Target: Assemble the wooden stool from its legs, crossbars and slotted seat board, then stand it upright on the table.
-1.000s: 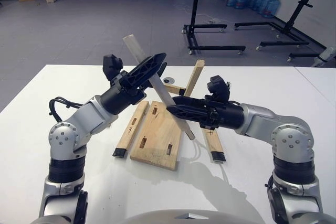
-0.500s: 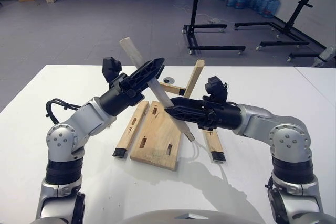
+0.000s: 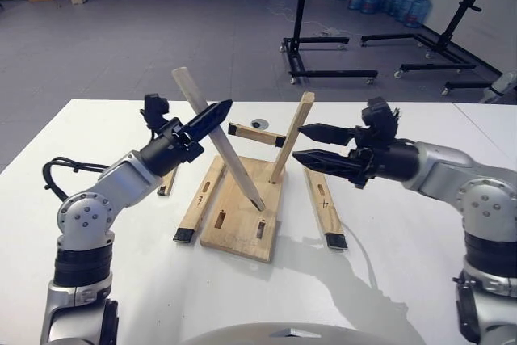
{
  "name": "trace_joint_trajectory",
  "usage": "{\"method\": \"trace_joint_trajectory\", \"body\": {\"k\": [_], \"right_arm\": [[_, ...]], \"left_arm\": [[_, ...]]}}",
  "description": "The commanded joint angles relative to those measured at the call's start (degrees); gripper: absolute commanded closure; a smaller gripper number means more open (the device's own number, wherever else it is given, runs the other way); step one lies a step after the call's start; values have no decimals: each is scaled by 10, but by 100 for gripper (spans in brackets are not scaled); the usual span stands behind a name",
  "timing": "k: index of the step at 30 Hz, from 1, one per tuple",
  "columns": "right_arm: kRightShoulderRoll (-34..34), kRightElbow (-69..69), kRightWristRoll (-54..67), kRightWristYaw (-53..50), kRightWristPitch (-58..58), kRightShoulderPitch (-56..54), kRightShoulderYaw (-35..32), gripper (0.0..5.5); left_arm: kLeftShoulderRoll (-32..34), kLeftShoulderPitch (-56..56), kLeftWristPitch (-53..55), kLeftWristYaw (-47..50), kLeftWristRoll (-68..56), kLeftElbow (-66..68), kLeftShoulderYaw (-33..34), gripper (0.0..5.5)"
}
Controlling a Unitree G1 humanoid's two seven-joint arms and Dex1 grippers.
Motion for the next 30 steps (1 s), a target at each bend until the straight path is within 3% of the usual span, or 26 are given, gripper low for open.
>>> {"method": "trace_joint_trajectory", "body": {"k": [1,6,13,19,23,30], "right_arm": [[-36,-75,-54,75,-34,76,58,82],[21,-73,-266,31,-161,93,221,82],[134,-15,-479,-70,-236,31,381,82],[138,6,-618,-61,-240,-22,491,82],[135,22,-685,-46,-231,-47,532,82],[147,33,-717,-19,-208,-49,547,82]], "left_arm": [[41,7,-46,-53,137,-41,-12,348],[39,9,-119,-82,276,-59,-20,349],[13,16,-137,-91,314,-59,-10,349],[1,18,-136,-95,328,-51,-7,349],[-9,19,-135,-92,334,-53,-7,349],[-18,27,-131,-90,339,-59,-8,349]]}}
